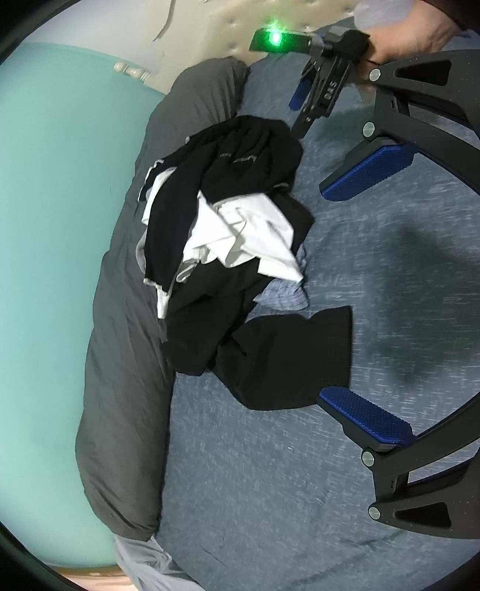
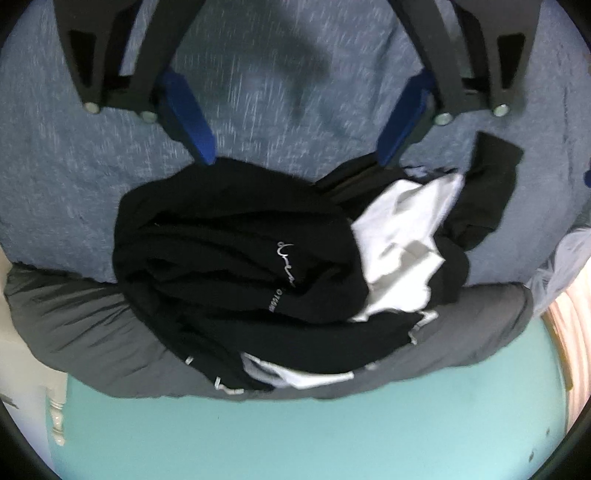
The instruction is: Fold clothes
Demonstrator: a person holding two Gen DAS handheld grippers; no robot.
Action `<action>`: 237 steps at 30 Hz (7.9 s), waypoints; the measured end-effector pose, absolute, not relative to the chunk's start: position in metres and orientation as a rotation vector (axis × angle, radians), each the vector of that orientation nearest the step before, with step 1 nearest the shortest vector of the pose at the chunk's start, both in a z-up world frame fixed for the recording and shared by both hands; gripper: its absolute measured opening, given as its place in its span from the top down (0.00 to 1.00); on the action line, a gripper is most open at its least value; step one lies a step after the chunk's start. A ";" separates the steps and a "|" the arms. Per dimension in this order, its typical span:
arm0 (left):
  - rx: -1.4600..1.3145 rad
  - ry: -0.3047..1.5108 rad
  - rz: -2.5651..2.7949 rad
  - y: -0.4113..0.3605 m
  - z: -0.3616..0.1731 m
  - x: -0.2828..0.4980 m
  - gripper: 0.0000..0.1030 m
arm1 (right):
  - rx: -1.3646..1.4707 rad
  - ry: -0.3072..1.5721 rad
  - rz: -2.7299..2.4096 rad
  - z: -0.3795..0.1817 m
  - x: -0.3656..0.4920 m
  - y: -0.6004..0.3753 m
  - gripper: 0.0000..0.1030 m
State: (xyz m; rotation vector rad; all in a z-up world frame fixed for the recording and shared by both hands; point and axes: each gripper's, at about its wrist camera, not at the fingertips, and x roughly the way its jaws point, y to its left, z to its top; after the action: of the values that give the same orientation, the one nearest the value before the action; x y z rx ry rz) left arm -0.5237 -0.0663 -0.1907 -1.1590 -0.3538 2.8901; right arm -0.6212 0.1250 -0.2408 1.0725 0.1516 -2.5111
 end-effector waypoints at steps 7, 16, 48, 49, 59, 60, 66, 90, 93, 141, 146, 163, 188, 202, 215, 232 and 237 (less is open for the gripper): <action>-1.200 -0.405 2.845 -0.081 -0.211 -0.547 0.00 | 1.112 0.152 -2.541 -0.262 -0.675 0.109 0.20; -1.176 -0.426 2.832 -0.095 -0.220 -0.542 0.00 | 1.107 0.252 -2.508 -0.277 -0.702 0.083 0.72; -0.986 -0.478 2.895 -0.133 -0.183 -0.355 0.00 | 0.573 -0.073 -2.299 -0.060 -0.495 0.109 0.96; -0.973 -0.477 2.896 -0.134 -0.180 -0.347 0.00 | 0.547 -0.096 -2.280 -0.050 -0.480 0.108 0.96; -0.828 -0.461 2.914 -0.141 -0.116 -0.245 0.00 | 0.384 -0.156 -2.216 0.042 -0.343 0.110 0.96; -0.822 -0.468 2.913 -0.142 -0.110 -0.233 0.00 | 0.372 -0.156 -2.214 0.052 -0.331 0.112 0.96; -0.835 -0.515 2.877 -0.148 -0.092 -0.173 0.00 | 0.337 -0.128 -2.177 0.099 -0.257 0.112 0.96; -0.986 -0.691 2.835 -0.168 -0.198 -0.139 0.00 | 0.982 -0.110 -2.137 -0.172 -0.263 0.097 0.93; -0.999 -0.690 2.811 -0.162 -0.215 -0.141 0.00 | 1.062 -0.194 -2.123 -0.207 -0.274 0.111 0.92; -1.105 -0.458 2.618 -0.042 -0.207 -0.174 0.09 | 0.955 -0.557 -2.290 -0.259 -0.229 0.236 0.51; -1.166 -0.442 2.586 -0.027 -0.207 -0.191 0.23 | 0.946 -0.582 -2.289 -0.255 -0.231 0.242 0.51; -1.283 -0.344 2.477 0.009 -0.216 -0.225 0.62 | 0.944 -0.664 -2.273 -0.252 -0.238 0.256 0.51; -1.263 -0.430 2.592 -0.104 -0.196 -0.151 0.92 | 1.003 -0.559 -2.205 -0.252 -0.234 0.221 0.50; -1.277 -0.484 2.572 -0.151 -0.206 -0.114 0.92 | 1.055 -0.372 -2.013 -0.258 -0.201 0.157 0.33; -1.222 -0.517 2.565 -0.165 -0.190 -0.089 0.97 | 0.993 -0.180 -1.973 -0.220 -0.173 0.125 0.97; -1.219 -0.586 2.560 -0.189 -0.178 -0.078 0.96 | 1.012 0.090 -1.935 -0.179 -0.103 0.197 0.98; -1.224 -0.654 2.568 -0.199 -0.177 -0.073 0.91 | 1.132 0.192 -1.892 -0.214 -0.087 0.204 0.98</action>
State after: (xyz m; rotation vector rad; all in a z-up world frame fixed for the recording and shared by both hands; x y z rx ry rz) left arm -0.0734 -0.1989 -0.1768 -1.2243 -0.6541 2.5678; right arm -0.0871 0.2040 -0.2141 1.1322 0.1915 -1.8918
